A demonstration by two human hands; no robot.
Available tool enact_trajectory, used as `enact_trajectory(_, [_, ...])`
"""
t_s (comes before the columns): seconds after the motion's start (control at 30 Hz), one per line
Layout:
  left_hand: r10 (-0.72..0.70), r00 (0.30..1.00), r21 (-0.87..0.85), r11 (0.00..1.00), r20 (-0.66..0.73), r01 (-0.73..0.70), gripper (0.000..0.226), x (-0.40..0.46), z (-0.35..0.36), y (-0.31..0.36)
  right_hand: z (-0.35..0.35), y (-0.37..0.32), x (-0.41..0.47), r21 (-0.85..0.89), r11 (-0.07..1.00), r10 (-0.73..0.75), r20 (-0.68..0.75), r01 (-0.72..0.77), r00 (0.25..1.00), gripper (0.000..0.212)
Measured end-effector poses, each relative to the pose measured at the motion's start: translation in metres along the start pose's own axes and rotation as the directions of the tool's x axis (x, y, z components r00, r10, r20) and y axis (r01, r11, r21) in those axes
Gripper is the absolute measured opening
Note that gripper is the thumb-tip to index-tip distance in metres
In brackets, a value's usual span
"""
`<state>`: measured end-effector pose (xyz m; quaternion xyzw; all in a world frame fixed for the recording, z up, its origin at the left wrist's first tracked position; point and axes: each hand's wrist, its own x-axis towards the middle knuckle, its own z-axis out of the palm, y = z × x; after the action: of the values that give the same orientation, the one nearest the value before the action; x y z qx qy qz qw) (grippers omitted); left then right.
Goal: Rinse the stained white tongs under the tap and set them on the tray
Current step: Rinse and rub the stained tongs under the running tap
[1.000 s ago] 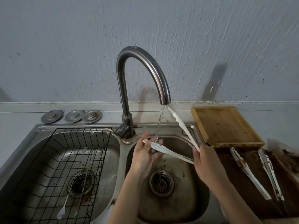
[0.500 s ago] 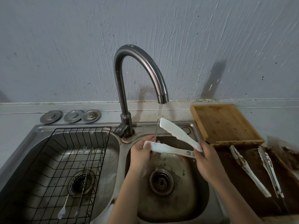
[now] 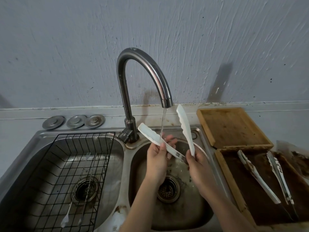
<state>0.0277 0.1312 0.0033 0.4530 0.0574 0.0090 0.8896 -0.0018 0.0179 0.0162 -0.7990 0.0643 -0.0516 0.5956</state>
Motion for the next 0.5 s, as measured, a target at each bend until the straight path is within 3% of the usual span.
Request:
enact_trajectory(0.13, [-0.091,0.992,0.137,0.987,0.085,0.079,0.028,-0.006,-0.004,-0.005,0.002,0.003,0.003,0.018,0.999,0.050,-0.004,-0.050,0.999,0.020])
enact_trajectory(0.23, [-0.082,0.996,0.061,0.995,0.043,0.079,0.022,0.002,-0.012,0.008,-0.004,0.011,0.002,0.049,0.987,0.154,-0.004,-0.153,0.988,0.025])
enact_trajectory(0.37, [-0.052,0.998,-0.071,0.996,-0.045,0.049,0.034,0.013,-0.024,0.028,-0.015,0.023,-0.001,-0.199,0.974,0.096,-0.053,-0.104,0.994,0.032])
enact_trajectory(0.5, [-0.101,0.990,0.028,0.994,-0.100,0.105,0.019,0.006,-0.018,0.019,-0.022,0.024,0.004,-0.428,0.900,0.055,-0.067,-0.078,0.996,0.028])
